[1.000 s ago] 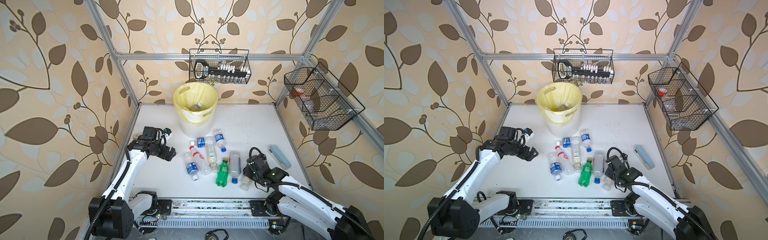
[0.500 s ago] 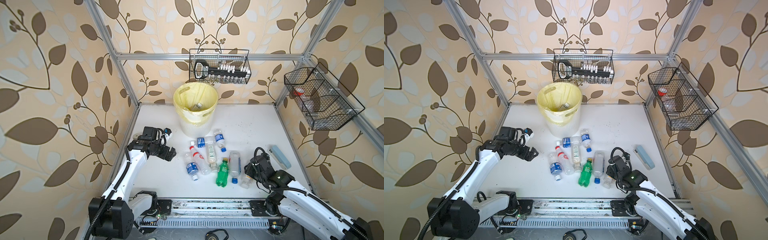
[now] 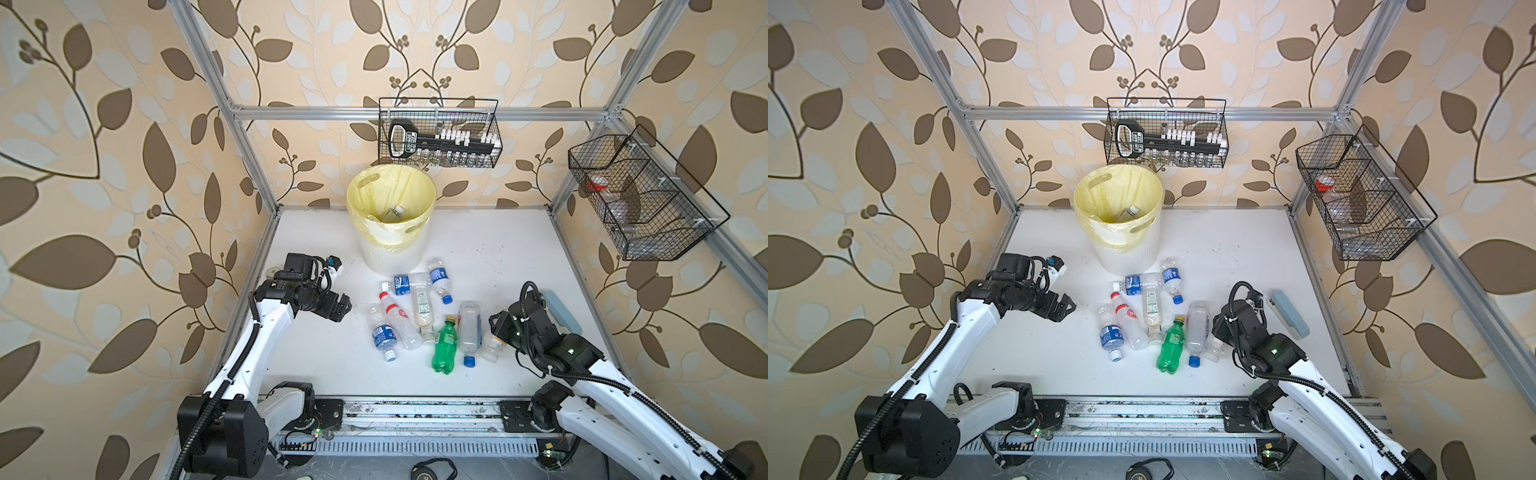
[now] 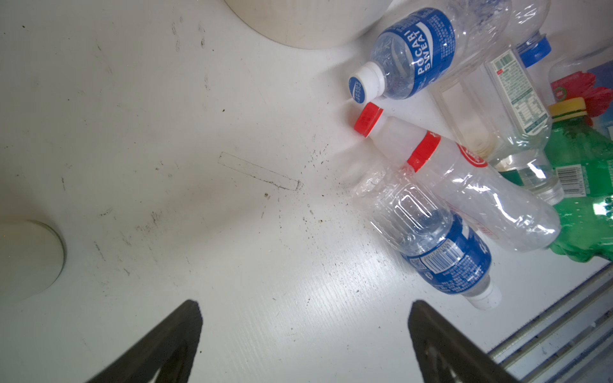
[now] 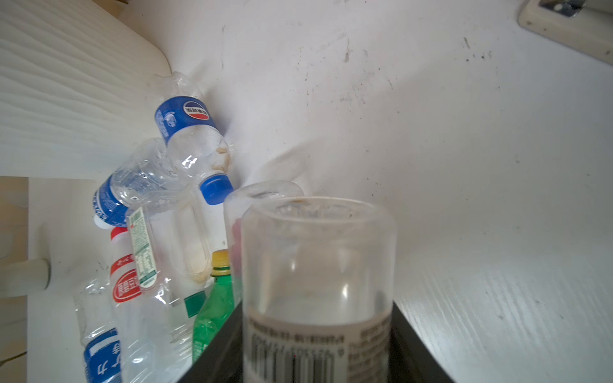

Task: Throw the plastic bottles in the bin
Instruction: Pick up the plastic bottle from the bottom-right of the table.

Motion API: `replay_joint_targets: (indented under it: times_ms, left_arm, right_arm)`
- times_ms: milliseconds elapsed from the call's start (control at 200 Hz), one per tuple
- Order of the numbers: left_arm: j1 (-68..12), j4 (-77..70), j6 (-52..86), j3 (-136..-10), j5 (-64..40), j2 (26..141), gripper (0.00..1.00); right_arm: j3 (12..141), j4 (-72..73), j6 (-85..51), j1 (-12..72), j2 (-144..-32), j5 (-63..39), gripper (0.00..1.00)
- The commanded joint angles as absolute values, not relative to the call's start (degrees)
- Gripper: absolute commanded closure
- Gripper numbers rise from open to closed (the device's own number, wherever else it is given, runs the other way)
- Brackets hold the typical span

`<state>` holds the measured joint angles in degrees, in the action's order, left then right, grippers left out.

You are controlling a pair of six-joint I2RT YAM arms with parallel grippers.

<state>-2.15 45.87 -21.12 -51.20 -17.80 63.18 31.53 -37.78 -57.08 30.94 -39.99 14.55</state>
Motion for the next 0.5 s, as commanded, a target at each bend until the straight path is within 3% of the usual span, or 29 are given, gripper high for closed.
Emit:
replay_joint_targets:
  times_ms: [0, 495]
  left_arm:
    - [-1.6, 46.3, -22.5, -50.9, -19.3, 62.9, 0.01]
    - [-1.2, 46.1, -22.5, -50.6, -19.1, 63.1, 0.01]
  right_arm:
    - [35.3, -35.3, -55.6, 30.8, -39.9, 14.2, 0.58]
    - [44.4, -22.6, -52.3, 31.8, -46.7, 10.5, 0.59]
